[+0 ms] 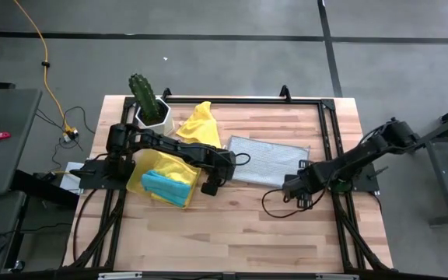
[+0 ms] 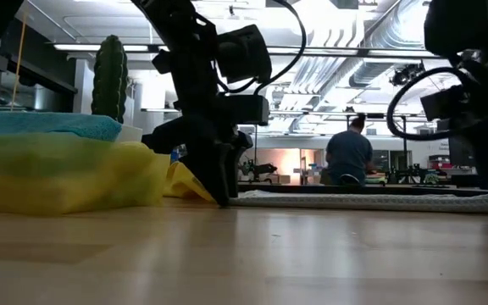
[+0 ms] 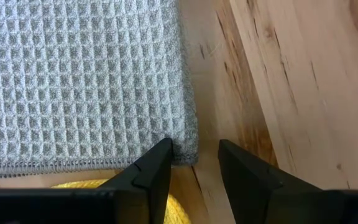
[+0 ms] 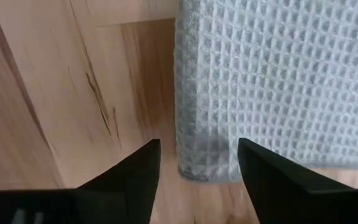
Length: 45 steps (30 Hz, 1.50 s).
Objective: Fold microfiber towels
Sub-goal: Fold the gray microfiber towel
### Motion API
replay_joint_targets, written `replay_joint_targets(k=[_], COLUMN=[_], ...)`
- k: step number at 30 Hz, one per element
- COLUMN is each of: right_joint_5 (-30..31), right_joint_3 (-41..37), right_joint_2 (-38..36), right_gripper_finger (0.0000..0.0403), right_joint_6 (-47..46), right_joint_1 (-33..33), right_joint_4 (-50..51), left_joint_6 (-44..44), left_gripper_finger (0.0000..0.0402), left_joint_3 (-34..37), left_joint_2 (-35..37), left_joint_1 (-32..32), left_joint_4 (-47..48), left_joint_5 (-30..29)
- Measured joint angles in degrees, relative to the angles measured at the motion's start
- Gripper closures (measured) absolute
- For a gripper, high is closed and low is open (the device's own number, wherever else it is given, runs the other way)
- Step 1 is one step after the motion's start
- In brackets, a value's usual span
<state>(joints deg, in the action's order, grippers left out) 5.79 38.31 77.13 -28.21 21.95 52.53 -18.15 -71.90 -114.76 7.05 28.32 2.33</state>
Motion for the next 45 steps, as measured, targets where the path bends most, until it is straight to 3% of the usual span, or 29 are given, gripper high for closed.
replay_joint_targets(k=[10, 22, 34, 40, 45], right_joint_5=[-3.6, -2.1, 0.1, 0.0, 0.0], right_joint_3=[-7.7, -6.2, -6.1, -6.1, -6.1], right_joint_2=[-0.2, -0.8, -8.1, -8.3, -8.3], right_gripper_finger=[0.0242, 0.0242, 0.0242, 0.0242, 0.0242], right_joint_6=[-6.1, -1.3, -3.3, -4.3, -4.4], right_joint_1=[0.7, 0.8, 0.6, 0.6, 0.6], right_joint_4=[-6.3, -6.6, -7.5, -7.6, -7.7], left_joint_6=[0.0, 0.0, 0.0, 0.0, 0.0], left_gripper_finger=[0.0275, 0.0275, 0.0275, 0.0275, 0.0275], left_joint_3=[0.0, 0.0, -0.8, -1.6, -1.6], left_joint_2=[0.0, 0.2, 2.1, 2.1, 2.1], left_joint_1=[0.0, -0.2, -0.3, -0.5, -0.5], left_joint_4=[-0.1, 0.0, 3.2, 7.2, 6.4], left_joint_5=[0.0, -0.2, -1.3, -4.6, -4.0])
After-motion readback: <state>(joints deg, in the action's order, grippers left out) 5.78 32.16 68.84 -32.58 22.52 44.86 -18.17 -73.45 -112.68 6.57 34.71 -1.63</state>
